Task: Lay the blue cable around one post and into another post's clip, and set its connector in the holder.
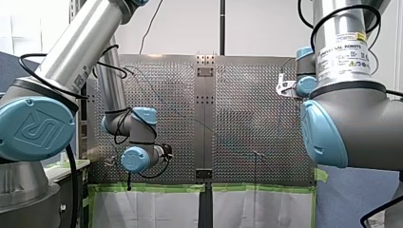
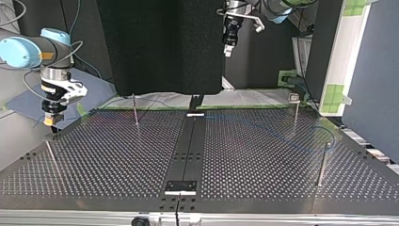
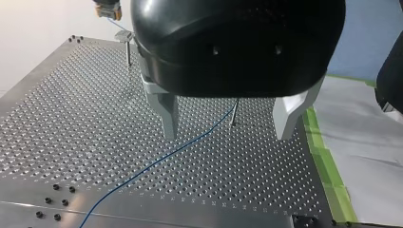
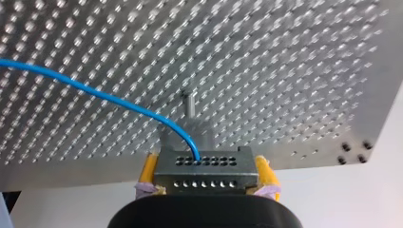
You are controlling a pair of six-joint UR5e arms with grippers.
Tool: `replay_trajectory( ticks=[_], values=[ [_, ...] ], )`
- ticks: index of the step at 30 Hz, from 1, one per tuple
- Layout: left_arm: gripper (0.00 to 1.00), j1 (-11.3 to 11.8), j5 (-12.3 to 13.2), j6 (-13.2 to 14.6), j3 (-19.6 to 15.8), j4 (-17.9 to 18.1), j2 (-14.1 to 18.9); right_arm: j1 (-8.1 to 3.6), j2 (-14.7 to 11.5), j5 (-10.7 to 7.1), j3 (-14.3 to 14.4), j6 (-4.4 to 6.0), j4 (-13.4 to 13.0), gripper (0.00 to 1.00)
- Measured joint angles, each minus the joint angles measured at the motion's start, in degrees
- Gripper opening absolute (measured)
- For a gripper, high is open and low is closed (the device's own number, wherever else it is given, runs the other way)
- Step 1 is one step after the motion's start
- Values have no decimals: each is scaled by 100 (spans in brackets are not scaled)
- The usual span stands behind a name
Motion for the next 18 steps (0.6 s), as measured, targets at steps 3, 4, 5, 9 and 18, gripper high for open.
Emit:
replay_trajectory(
  ticks=[3,4,5,9,18],
  values=[
    [100,9,0,9,-1,-10,0,-66,85,-5,8,-8,-29,0],
    [100,13,0,10,-1,-15,-1,-90,102,-9,4,-11,-37,0],
    [100,18,0,11,-1,-20,-1,-106,112,-13,-2,-14,-39,0],
    [100,33,0,12,-3,-27,-1,-176,127,-52,-52,-20,-13,0],
    [100,63,0,13,0,-47,-1,-292,135,-182,-194,-94,121,0]
  ],
)
